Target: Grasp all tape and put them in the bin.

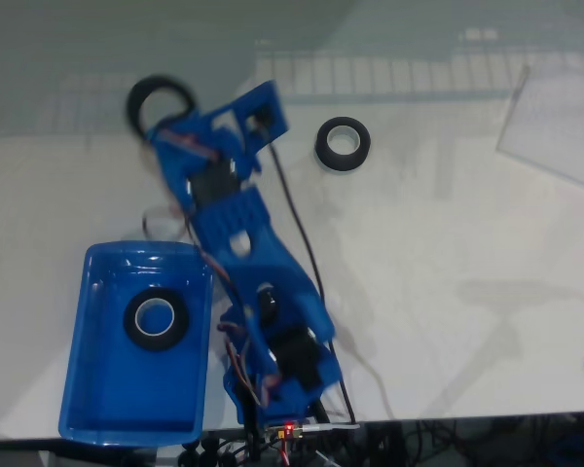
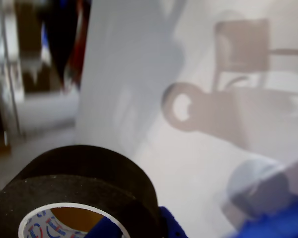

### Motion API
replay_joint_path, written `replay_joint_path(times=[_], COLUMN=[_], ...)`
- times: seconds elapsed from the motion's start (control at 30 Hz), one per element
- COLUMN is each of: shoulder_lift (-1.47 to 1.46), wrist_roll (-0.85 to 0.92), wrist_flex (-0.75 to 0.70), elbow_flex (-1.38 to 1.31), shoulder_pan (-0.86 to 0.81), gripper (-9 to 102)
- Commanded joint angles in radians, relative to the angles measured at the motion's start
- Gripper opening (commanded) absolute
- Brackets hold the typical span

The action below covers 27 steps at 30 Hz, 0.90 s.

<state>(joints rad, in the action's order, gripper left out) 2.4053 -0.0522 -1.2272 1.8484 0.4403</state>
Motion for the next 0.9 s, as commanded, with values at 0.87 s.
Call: replay_joint_path(times=[0.87], shoulder_lift=[0.528], wrist_roll=[0.334], wrist_flex=[-0.184], elbow_flex=[0.561], shoulder_pan=[0.689], gripper=[0])
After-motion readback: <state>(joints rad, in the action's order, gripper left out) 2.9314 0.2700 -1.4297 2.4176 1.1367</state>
